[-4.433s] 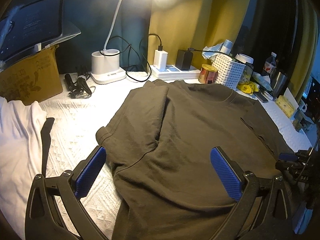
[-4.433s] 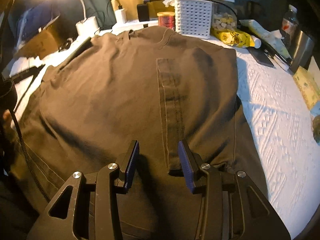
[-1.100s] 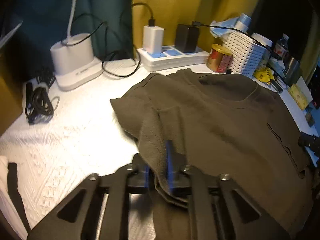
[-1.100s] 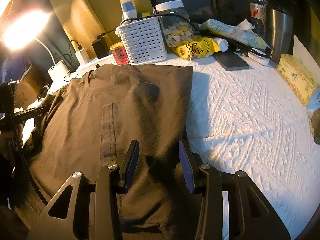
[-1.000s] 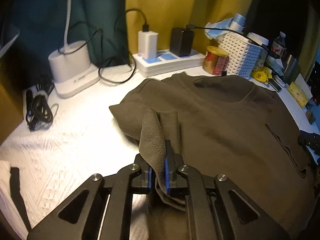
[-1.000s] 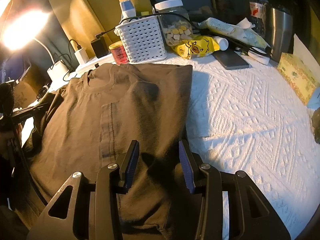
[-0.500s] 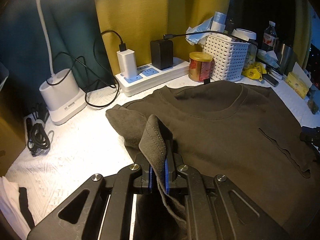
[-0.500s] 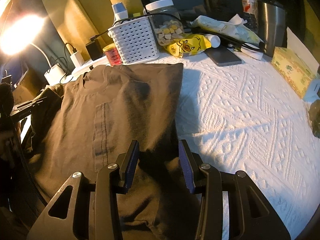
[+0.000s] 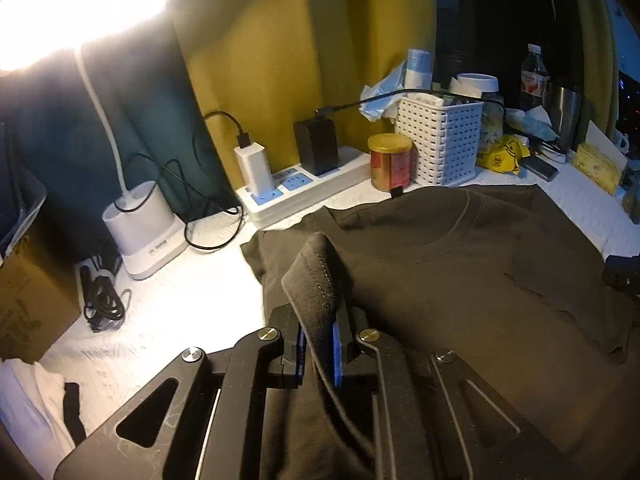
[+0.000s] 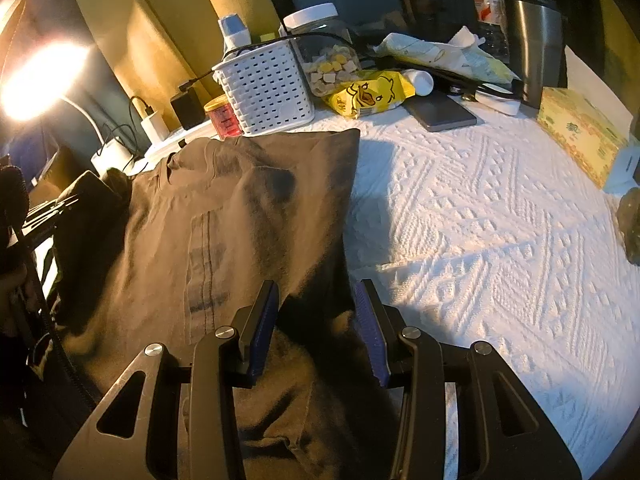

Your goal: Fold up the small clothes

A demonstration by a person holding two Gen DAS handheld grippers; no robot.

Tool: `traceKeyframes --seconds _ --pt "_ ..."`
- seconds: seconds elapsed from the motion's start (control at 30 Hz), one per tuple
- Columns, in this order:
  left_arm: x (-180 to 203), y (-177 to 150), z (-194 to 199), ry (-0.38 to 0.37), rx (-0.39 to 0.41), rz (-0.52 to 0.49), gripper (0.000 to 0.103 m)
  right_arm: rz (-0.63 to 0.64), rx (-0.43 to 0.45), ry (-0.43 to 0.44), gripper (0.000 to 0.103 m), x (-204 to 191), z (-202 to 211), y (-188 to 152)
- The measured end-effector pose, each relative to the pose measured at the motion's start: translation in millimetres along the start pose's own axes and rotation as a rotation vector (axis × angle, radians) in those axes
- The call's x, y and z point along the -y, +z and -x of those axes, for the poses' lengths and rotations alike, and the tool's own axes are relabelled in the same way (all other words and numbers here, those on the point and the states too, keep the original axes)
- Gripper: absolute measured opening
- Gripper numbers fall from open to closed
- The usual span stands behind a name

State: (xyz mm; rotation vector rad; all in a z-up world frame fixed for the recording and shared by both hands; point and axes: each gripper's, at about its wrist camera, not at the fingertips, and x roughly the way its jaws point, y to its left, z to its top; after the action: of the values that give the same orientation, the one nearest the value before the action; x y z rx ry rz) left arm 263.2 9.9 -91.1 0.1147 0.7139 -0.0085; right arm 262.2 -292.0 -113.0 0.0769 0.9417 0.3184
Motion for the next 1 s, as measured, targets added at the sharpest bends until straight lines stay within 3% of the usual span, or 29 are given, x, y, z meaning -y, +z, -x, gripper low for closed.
traceKeyframes --seconds 0.33,0.4,0.43,0.47,0.53,0.77,1.0 --pt "43 -13 -11 -0.233 -0.132 -0.090 0.009 -0.017 0.022 0.004 0.043 5 9 -2" --pt "49 -14 -13 -0.267 -0.154 -0.097 0.025 -0.015 0.024 0.001 0.043 5 11 -2" --pt "51 -15 -12 -0.286 -0.155 -0.093 0.045 -0.013 0.025 0.002 0.043 5 12 -3" --pt "52 -15 -11 -0.339 -0.163 -0.075 0.056 -0.011 0.026 0.002 0.043 4 13 -3" --pt "52 -14 -6 -0.395 -0.163 -0.038 0.057 -0.008 0.026 0.002 0.043 2 15 -4" --pt "31 -27 24 -0.363 -0.167 -0.043 0.057 0.040 0.003 0.047 0.043 -14 20 -11" --pt "20 -65 31 -0.375 -0.258 -0.055 0.057 0.120 -0.061 0.083 0.043 -43 9 -20"
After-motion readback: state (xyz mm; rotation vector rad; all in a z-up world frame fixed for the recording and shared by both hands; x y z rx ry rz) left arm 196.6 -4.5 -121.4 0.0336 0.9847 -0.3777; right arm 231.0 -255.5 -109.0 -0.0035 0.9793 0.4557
